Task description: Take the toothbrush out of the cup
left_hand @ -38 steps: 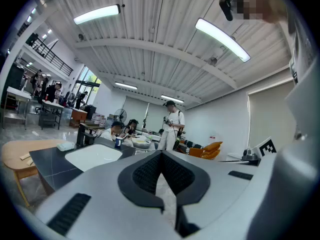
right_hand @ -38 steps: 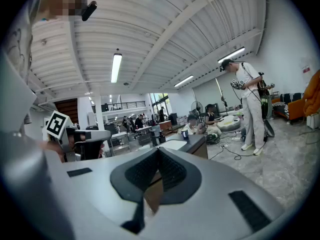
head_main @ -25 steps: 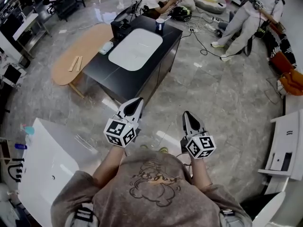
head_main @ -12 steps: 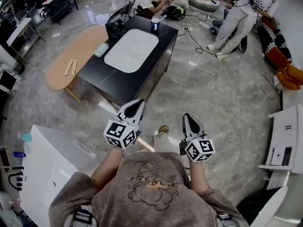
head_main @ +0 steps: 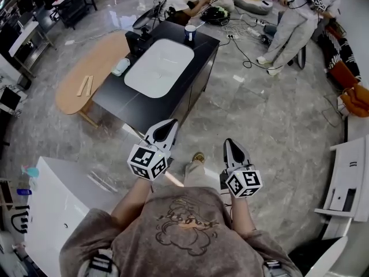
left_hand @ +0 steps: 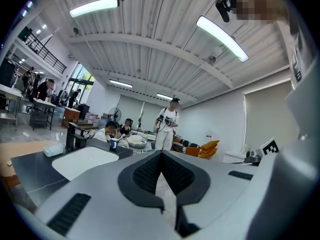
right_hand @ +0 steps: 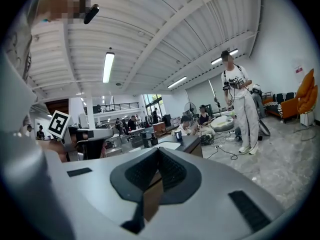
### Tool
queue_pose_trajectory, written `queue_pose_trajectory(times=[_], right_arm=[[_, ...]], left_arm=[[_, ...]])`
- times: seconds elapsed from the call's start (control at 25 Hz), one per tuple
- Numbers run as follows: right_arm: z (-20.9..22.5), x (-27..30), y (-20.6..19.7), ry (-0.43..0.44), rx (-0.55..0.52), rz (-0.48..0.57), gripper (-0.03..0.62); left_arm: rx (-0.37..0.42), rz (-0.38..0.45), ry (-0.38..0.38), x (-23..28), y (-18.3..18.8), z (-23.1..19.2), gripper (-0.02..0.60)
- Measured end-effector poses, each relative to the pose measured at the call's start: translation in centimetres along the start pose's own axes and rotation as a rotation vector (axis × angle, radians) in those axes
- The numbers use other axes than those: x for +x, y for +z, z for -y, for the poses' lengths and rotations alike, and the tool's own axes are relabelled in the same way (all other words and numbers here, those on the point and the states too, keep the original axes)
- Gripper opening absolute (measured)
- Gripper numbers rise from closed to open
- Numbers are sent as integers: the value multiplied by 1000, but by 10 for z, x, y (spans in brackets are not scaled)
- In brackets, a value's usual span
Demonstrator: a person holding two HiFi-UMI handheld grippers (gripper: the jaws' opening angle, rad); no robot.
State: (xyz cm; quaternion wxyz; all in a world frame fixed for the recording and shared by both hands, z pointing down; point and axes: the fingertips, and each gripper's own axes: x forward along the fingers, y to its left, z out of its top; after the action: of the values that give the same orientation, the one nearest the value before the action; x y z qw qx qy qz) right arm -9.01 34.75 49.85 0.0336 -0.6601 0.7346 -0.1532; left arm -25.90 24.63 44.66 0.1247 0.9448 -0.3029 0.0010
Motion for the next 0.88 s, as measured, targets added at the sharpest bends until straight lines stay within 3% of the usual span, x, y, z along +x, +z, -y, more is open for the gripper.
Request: queue_pose_trajectory(times=[0.4,0.88], right_arm=[[64,94,44,52,0,2,3],[144,152,77,96,-21,-8,2]], left_arm=[[6,12,23,105,26,-34,20],[9,29,102,193,40,-50,20]])
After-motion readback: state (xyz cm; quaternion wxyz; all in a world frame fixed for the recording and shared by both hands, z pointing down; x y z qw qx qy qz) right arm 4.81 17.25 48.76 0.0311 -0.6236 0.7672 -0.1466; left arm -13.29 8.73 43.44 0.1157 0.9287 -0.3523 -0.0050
